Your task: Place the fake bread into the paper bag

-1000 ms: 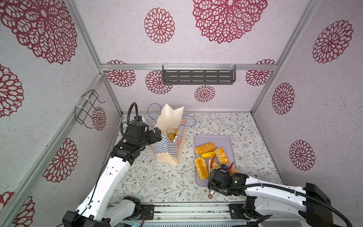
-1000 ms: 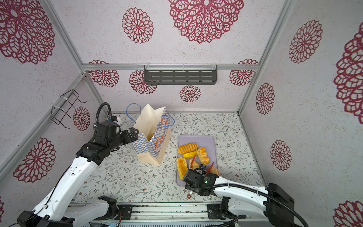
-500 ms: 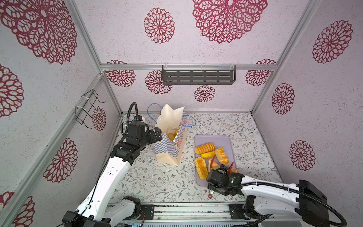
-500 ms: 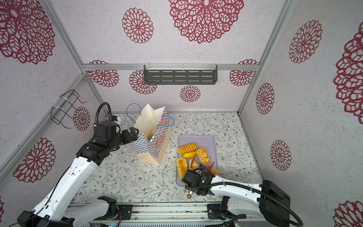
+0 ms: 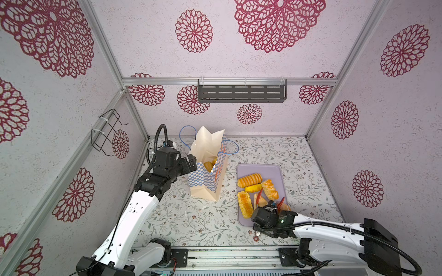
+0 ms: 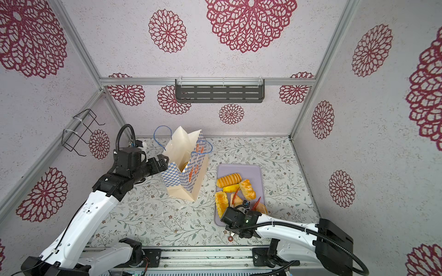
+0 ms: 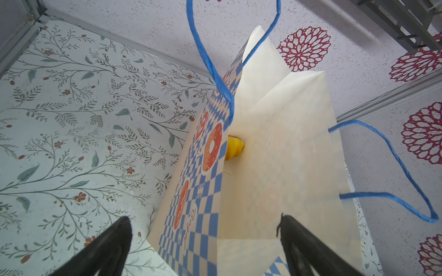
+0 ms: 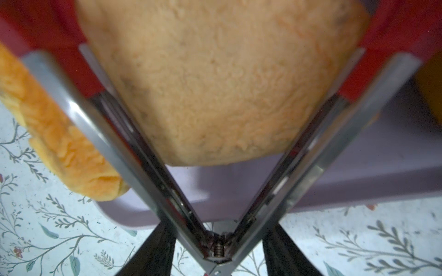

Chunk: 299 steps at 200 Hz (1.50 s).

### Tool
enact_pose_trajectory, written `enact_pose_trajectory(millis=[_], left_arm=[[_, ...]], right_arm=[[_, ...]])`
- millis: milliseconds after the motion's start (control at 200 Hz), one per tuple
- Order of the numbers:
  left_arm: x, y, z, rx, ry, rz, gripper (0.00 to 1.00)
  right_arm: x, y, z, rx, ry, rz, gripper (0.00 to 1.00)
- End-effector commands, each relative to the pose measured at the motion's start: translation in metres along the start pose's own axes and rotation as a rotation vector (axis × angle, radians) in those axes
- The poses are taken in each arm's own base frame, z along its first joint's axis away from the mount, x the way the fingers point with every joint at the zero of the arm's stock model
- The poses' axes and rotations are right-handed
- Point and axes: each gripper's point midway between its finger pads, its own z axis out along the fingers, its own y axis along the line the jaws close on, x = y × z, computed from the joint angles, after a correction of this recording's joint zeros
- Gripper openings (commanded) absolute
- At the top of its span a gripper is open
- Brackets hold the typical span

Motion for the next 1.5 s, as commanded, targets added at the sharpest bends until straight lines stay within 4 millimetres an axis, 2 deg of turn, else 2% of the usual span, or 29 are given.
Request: enact_pose_trajectory(millis=[0,205,555,781,1186,1346,1491], left_arm=[[-0.009,-0.002,-0.006,0.019,-0.038,0.006,1.00],[-0.010,-0.002,-0.006,0.018,-0.040,0.006,1.00],[-0.013,0.000,-0.006,0.013,-0.046,0.005,1.00],[-0.016,-0.001,-0.007,0.009,-0.050,0.007,1.00],[-0.025,-0.002,-0.013,-0.006,-0.059,0.014,0.99],[-0.037,-0.003,-0.026,-0.024,-0.079,0.029,0.99],[-0.060,-0.008,-0.054,-0.046,-0.124,0.061,0.99]], right_arm=[[-0.003,-0.017,0.014,0.058,-0.041,0.035,0.55],[-0.006,-0.015,0.002,0.055,-0.051,0.022,0.51],[-0.026,-0.007,-0.044,0.026,-0.119,-0.010,0.43],[-0.034,-0.009,-0.065,-0.001,-0.141,-0.017,0.39],[-0.070,-0.018,-0.118,-0.084,-0.280,0.007,0.33],[-0.092,-0.012,-0.144,-0.145,-0.348,0.006,0.30],[-0.114,-0.001,-0.173,-0.222,-0.417,-0.003,0.27]])
